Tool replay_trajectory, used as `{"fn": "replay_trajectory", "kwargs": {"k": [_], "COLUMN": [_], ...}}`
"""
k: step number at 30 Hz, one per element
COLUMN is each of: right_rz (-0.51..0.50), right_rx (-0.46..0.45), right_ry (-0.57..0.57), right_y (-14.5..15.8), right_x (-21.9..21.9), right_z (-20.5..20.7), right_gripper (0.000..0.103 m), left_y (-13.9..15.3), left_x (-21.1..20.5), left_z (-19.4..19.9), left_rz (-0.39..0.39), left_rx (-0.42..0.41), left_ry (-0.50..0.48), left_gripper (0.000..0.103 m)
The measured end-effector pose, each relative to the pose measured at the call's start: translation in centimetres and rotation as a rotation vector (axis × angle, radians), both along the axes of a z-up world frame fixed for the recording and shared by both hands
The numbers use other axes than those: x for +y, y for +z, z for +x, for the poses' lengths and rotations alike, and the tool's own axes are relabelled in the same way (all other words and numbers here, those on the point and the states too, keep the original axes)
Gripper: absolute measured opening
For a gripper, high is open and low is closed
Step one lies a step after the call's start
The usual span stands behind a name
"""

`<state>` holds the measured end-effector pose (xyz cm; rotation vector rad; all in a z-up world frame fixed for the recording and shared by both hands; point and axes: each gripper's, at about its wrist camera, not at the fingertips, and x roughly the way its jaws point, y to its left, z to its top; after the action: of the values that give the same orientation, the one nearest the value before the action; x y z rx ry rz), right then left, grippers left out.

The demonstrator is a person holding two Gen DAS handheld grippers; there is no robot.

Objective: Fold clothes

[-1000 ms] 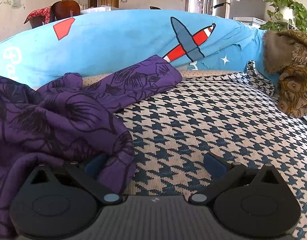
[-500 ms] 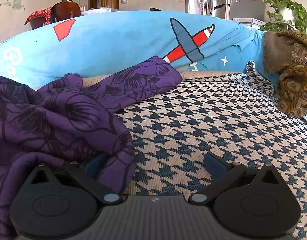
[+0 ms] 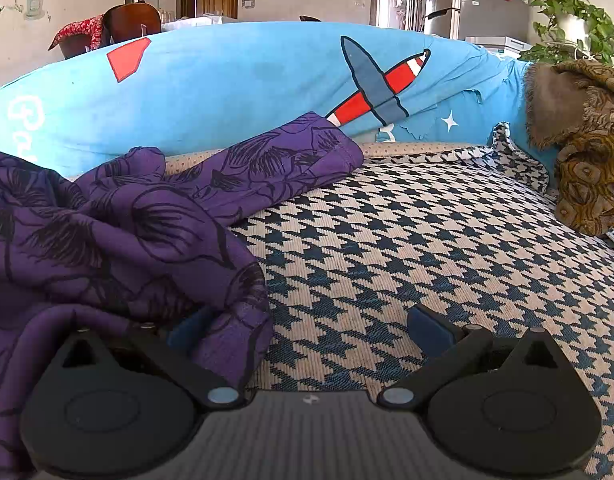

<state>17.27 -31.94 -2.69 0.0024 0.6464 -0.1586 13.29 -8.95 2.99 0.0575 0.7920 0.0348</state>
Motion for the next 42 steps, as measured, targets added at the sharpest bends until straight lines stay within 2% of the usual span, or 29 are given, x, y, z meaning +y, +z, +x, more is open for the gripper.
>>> {"fn": "replay_trajectory", "kwargs": {"k": [42], "right_rz": [0.001], "right_rx": [0.001], "right_ry": [0.0], "right_y": [-0.01], "right_x": [0.06], "right_z": [-0.01], "right_gripper": [0.103], "left_y": [-0.52], "left_x": [-0.9], "left_z": [0.03], "left_rz": [0.024], "left_rx": [0.007], "left_ry": [-0.019], "left_gripper": [0.103]}}
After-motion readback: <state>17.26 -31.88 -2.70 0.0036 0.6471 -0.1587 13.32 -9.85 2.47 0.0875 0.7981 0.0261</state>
